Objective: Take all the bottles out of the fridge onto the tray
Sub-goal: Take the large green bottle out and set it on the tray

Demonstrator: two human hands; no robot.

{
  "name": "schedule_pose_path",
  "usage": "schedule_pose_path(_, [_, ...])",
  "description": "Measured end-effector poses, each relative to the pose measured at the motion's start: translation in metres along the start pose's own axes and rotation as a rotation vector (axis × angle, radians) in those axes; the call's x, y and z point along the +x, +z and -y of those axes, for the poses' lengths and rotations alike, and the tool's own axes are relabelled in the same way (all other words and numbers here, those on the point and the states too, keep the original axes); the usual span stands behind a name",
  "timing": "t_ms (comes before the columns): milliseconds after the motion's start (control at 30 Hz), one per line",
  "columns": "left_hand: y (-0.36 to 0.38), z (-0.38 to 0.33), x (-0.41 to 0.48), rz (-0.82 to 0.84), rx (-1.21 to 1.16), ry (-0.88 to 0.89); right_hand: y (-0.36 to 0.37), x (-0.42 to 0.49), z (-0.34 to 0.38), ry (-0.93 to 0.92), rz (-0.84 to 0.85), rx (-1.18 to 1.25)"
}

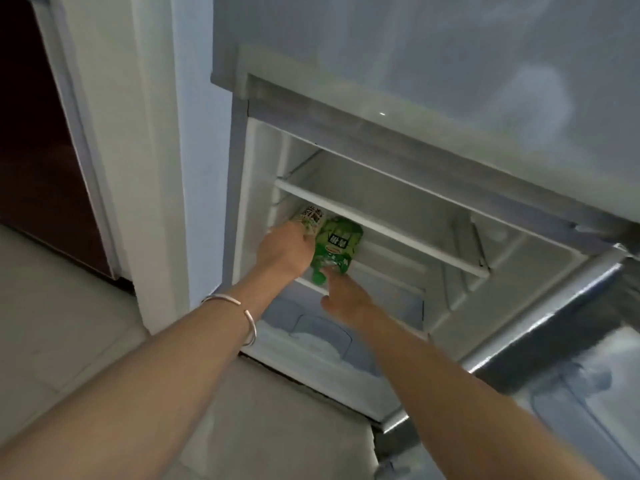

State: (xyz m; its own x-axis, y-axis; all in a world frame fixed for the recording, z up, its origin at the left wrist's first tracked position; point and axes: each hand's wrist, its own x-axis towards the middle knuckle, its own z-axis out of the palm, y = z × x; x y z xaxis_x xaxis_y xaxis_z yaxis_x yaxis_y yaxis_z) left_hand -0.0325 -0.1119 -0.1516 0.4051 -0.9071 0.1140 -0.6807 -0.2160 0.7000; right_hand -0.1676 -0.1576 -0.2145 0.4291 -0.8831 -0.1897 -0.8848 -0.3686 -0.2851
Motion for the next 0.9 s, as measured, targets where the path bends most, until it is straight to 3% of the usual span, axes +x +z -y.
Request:
schedule_pose_path(200, [0.025, 0.033, 0.028, 0.045, -0.013, -0.027, 0.038, 0.06, -0.004, 0.025, -0.026, -0.018])
schedule_pose_path(367, [0.02, 0.033, 0.023, 0.069, -0.021, -0.056, 0.027, 0.04, -0.003, 0.095, -0.264, -0.156])
schedule_pose_path(533, [0.001, 0.005, 0.007, 0.19, 0.083, 0.02, -0.035, -0.014, 0.0, -0.069, -0.466, -0.279])
schedule_pose_path(733, [-0.035, -0.068, -0.053, 0.539, 0.147, 0.194, -0.102, -0.128, 0.019, -0.156, -0.337, -0.2])
schedule_pose_path(900, [-0.065, -0.145, -0.132, 0.741, 0.026, 0.255, -0.183, -0.233, 0.01, -0.115, -0.341, 0.084])
